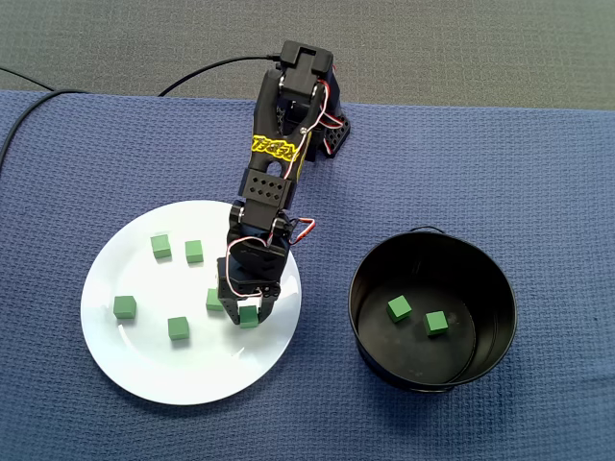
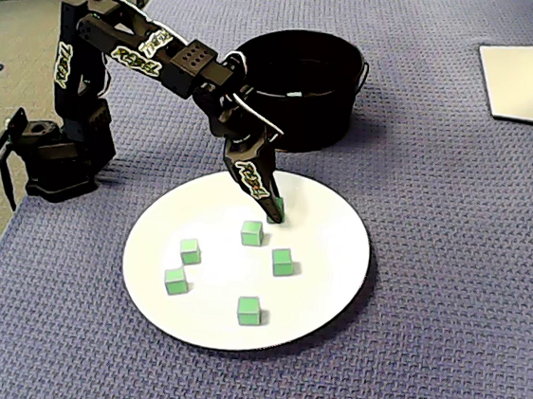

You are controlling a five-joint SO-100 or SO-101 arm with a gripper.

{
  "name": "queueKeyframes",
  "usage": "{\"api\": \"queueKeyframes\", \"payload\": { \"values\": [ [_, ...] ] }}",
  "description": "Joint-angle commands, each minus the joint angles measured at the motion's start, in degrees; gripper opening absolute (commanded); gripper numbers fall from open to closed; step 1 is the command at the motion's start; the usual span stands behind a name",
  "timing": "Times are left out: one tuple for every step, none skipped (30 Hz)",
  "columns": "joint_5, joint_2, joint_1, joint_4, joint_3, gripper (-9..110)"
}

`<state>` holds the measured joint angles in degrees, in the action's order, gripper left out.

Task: Pick up the items on the white plate and put them in the black container.

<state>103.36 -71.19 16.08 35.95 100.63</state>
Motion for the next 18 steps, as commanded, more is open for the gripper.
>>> {"api": "queueKeyframes", "payload": {
  "values": [
    [-5.3, -3.3, 1.1, -0.6, 0.3, 0],
    [-7.1, -5.1, 1.2, -0.6, -0.5, 0],
    [-9.1, -7.1, 1.7, -0.6, -1.5, 0],
    [-11.0, -9.6, 2.1, -0.6, -2.5, 0],
    [-12.8, -12.2, 2.7, -0.6, -3.5, 0],
    [-14.4, -15.0, 3.3, -0.6, -4.3, 0],
    [-16.2, -17.9, 4.0, -0.6, -5.1, 0],
    [-18.7, -20.9, 4.5, -1.1, -5.8, 0],
    [-21.2, -23.8, 4.9, -1.3, -6.5, 0],
    [-23.5, -26.6, 5.1, -1.4, -7.3, 0],
    [-25.8, -29.5, 5.0, -1.8, -8.0, 0],
    [-28.1, -32.3, 4.5, -2.2, -8.5, 0],
    [-30.6, -35.2, 3.5, -2.2, -9.4, 0],
    [-33.2, -37.8, 2.3, -2.9, -10.1, 0],
    [-35.9, -40.3, 0.8, -4.4, -10.5, 0],
    [-37.8, -42.8, -1.1, -6.2, -10.5, 0],
    [-38.7, -45.2, -3.9, -9.0, -10.1, 0],
    [-40.1, -47.2, -6.7, -13.0, -9.1, 0]
  ]
}}
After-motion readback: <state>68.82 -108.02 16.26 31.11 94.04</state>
